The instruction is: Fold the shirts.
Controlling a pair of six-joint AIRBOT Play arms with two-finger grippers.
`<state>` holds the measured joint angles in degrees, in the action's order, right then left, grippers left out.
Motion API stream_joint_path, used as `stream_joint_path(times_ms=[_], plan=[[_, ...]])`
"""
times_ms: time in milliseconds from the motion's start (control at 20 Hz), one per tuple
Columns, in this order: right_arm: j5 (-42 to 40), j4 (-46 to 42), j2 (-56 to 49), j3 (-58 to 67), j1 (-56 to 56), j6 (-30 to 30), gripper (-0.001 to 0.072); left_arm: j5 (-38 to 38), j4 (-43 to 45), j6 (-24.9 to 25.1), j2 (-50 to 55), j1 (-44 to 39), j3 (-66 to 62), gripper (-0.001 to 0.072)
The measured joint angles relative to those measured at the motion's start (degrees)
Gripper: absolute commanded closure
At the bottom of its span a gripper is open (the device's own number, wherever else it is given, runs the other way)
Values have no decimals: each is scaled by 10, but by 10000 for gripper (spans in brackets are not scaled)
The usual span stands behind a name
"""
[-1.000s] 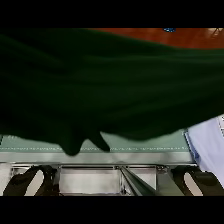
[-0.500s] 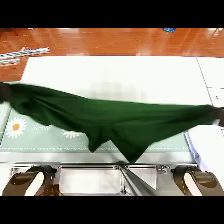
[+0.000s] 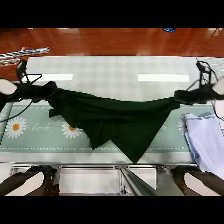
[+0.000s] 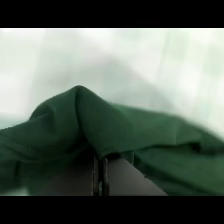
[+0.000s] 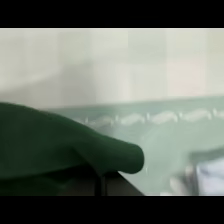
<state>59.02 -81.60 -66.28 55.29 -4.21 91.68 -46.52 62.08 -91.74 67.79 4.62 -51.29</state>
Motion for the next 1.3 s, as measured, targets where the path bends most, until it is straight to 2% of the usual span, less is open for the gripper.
stream_joint_path(times_ms=[300, 350, 400, 450, 500, 550, 750, 950, 1150, 1300], plan=[[-22, 4, -196, 144, -3, 20, 681, 25, -21, 0, 104, 2, -85, 686], [-21, 6, -217, 164, -9, 30, 681, 26, -22, 0, 109, 4, -94, 612], [-19, 12, -232, 179, -15, 37, 680, 22, -24, 0, 113, 7, -101, 404], [-17, 23, -243, 190, -24, 43, 626, 11, -25, 0, 116, 11, -109, 199], [-14, 36, -251, 198, -33, 47, 408, -1, -26, -2, 118, 17, -116, 199], [-11, 52, -257, 205, -45, 48, 300, -24, -26, -1, 120, 26, -123, 199], [44, 105, -259, 220, -100, 10, 301, -156, -26, 14, 116, 99, -161, 199], [98, 109, -217, 203, -160, -22, 302, -264, -25, 46, 66, 195, -146, 199], [84, 116, -146, 100, -192, -52, 303, -291, -34, 68, -10, 245, -10, 199], [57, 134, -97, 15, -200, -77, 305, -276, -99, 102, -40, 256, 109, 199]])
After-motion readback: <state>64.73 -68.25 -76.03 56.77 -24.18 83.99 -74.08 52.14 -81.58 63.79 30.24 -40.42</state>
